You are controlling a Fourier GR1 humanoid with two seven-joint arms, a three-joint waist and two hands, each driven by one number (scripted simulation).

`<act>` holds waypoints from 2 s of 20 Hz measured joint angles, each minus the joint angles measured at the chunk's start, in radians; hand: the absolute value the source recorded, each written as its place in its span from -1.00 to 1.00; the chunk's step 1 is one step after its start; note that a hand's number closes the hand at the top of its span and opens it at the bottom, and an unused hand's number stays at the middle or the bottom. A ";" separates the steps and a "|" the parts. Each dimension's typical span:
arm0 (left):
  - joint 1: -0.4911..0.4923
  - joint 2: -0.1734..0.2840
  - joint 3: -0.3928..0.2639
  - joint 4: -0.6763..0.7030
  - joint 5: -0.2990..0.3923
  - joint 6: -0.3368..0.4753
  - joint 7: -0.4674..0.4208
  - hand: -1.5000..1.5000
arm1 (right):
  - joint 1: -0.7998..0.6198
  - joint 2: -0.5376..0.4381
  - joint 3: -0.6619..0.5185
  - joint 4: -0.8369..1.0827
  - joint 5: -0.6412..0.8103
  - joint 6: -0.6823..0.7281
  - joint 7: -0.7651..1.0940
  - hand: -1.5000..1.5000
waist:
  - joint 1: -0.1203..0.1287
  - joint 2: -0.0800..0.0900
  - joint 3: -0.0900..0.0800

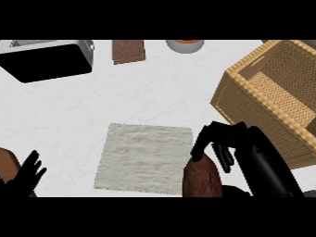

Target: Pick the sweet potato from the placemat and place it in the basket

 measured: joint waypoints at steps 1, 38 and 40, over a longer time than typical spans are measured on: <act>-0.002 -0.002 -0.003 -0.001 -0.002 0.000 -0.003 0.00 | 0.013 -0.041 -0.043 -0.044 -0.023 0.001 0.014 1.00 | 0.004 0.002 0.000; -0.195 -0.061 -0.052 0.079 -0.100 -0.080 0.030 0.00 | 0.423 -0.189 -1.038 0.519 -0.596 0.709 -0.511 1.00 | 0.196 0.034 -0.004; -0.200 -0.065 -0.051 0.088 -0.103 -0.083 0.019 0.00 | 0.418 -0.200 -1.033 0.570 -0.514 0.670 -0.524 1.00 | 0.201 0.036 -0.003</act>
